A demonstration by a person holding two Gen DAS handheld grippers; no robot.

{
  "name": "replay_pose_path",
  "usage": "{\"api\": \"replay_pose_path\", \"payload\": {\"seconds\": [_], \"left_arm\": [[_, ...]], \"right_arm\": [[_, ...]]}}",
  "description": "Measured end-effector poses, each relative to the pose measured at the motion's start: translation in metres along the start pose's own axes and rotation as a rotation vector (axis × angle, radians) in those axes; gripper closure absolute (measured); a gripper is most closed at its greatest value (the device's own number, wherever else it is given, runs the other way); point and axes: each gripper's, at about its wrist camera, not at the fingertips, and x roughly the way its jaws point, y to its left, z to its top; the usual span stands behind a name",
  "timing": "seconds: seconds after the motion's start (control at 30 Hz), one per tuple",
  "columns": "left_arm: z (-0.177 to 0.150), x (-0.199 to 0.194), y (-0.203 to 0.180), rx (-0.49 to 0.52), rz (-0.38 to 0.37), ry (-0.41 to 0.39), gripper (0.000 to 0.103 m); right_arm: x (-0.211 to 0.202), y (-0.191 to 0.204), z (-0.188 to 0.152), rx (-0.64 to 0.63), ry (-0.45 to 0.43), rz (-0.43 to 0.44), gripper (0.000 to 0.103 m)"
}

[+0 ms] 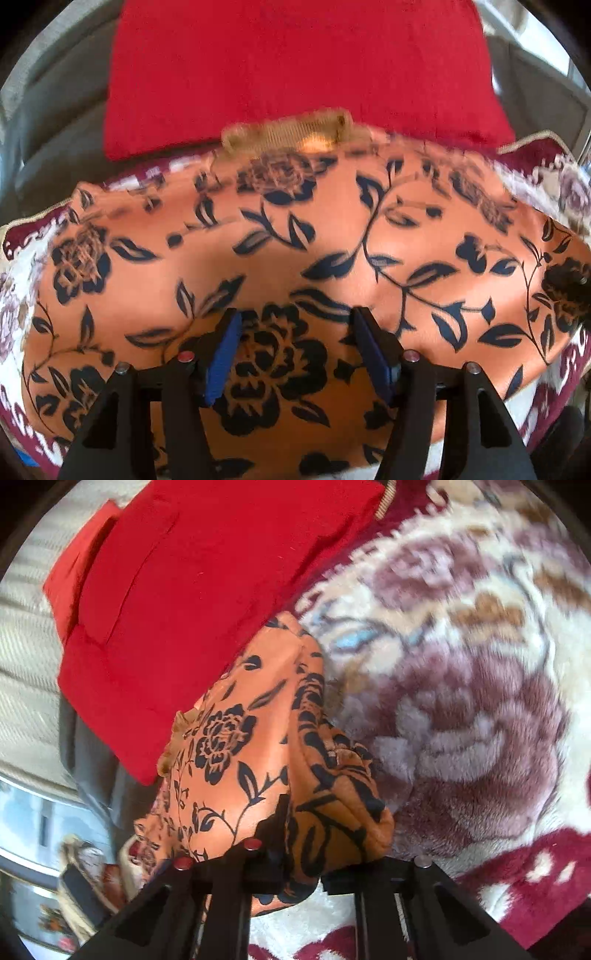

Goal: Fold small clothes

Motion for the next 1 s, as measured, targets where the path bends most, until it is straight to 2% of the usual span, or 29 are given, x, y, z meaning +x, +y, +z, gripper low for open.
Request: {"api": "replay_pose_path", "payload": {"seconds": [0.03, 0.1, 0.2, 0.3, 0.37, 0.43, 0.53, 0.6, 0.63, 0.73, 0.8, 0.87, 1.0], "left_arm": [[0.003, -0.005, 0.006, -0.026, -0.034, 0.013, 0.039], [0.007, -0.025, 0.03, -0.137, -0.127, -0.031, 0.039], [0.0, -0.059, 0.08, -0.265, -0.14, -0.139, 0.039], [-0.017, -0.078, 0.143, -0.41, -0.131, -0.191, 0.039], [-0.029, -0.085, 0.179, -0.51, -0.121, -0.199, 0.04], [-0.041, -0.083, 0.215, -0.606, -0.129, -0.191, 0.04], [-0.047, -0.074, 0.232, -0.663, -0.194, -0.156, 0.04], [-0.043, -0.07, 0.228, -0.648, -0.258, -0.14, 0.04], [-0.04, -0.069, 0.224, -0.629, -0.283, -0.136, 0.04], [-0.027, -0.062, 0.209, -0.587, -0.352, -0.115, 0.04], [-0.018, -0.058, 0.196, -0.562, -0.387, -0.092, 0.04], [-0.013, -0.052, 0.187, -0.547, -0.412, -0.062, 0.04], [0.0, -0.023, 0.168, -0.506, -0.427, 0.043, 0.04]], "right_arm": [[-0.007, 0.015, 0.002, -0.041, -0.024, -0.015, 0.091], [-0.022, 0.049, 0.005, -0.14, -0.08, -0.03, 0.092], [-0.042, 0.12, -0.002, -0.341, -0.174, -0.037, 0.092], [-0.045, 0.2, -0.039, -0.585, -0.237, -0.018, 0.092], [-0.024, 0.237, -0.075, -0.725, -0.197, -0.001, 0.092], [0.016, 0.255, -0.113, -0.816, -0.098, 0.014, 0.092], [0.086, 0.252, -0.15, -0.863, 0.083, -0.022, 0.092], [0.117, 0.241, -0.159, -0.834, 0.2, -0.018, 0.088], [0.123, 0.236, -0.162, -0.812, 0.23, 0.001, 0.087], [0.108, 0.233, -0.155, -0.795, 0.199, 0.071, 0.08], [0.099, 0.226, -0.147, -0.753, 0.204, 0.115, 0.066], [0.085, 0.216, -0.14, -0.72, 0.18, 0.152, 0.042], [0.059, 0.203, -0.138, -0.682, 0.156, 0.212, 0.041]]}}
